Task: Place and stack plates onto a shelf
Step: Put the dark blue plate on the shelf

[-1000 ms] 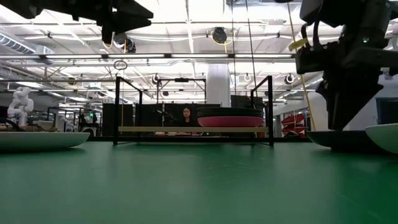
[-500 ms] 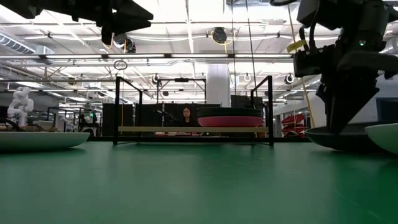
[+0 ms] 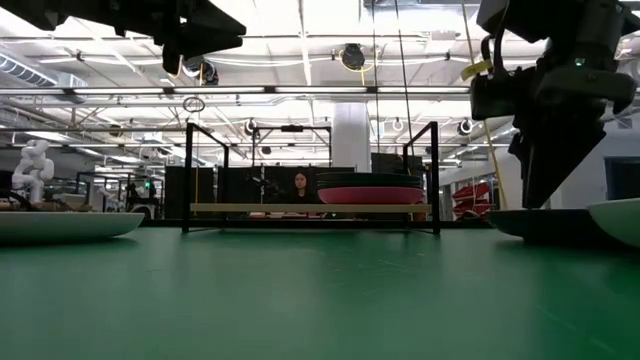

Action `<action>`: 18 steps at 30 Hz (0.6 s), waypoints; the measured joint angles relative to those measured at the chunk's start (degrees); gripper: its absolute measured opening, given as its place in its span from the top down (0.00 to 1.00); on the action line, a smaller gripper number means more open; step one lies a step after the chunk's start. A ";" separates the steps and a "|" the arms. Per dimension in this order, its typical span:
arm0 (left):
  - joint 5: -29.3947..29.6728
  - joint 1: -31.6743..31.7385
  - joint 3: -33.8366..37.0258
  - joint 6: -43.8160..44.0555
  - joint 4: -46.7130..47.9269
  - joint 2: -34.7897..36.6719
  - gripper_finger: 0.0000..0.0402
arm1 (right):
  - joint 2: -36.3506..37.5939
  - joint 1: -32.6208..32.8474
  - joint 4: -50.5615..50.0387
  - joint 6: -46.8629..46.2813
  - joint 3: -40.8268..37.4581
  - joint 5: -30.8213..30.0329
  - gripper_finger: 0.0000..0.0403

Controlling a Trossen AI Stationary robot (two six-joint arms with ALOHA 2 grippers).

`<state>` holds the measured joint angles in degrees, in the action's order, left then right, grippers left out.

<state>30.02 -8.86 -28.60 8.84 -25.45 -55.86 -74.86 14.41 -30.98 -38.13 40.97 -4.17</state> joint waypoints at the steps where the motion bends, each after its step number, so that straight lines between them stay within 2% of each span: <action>1: 0.00 0.00 0.00 -0.02 0.00 0.00 0.71 | 0.07 0.00 0.51 0.04 0.00 0.48 0.67; 18: 0.00 -0.01 0.00 0.30 0.37 0.00 0.71 | -0.95 0.62 4.54 1.25 -2.01 1.32 0.67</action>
<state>30.02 -8.87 -28.60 9.14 -25.08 -55.86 -75.81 15.03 -26.44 -36.88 38.96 -2.85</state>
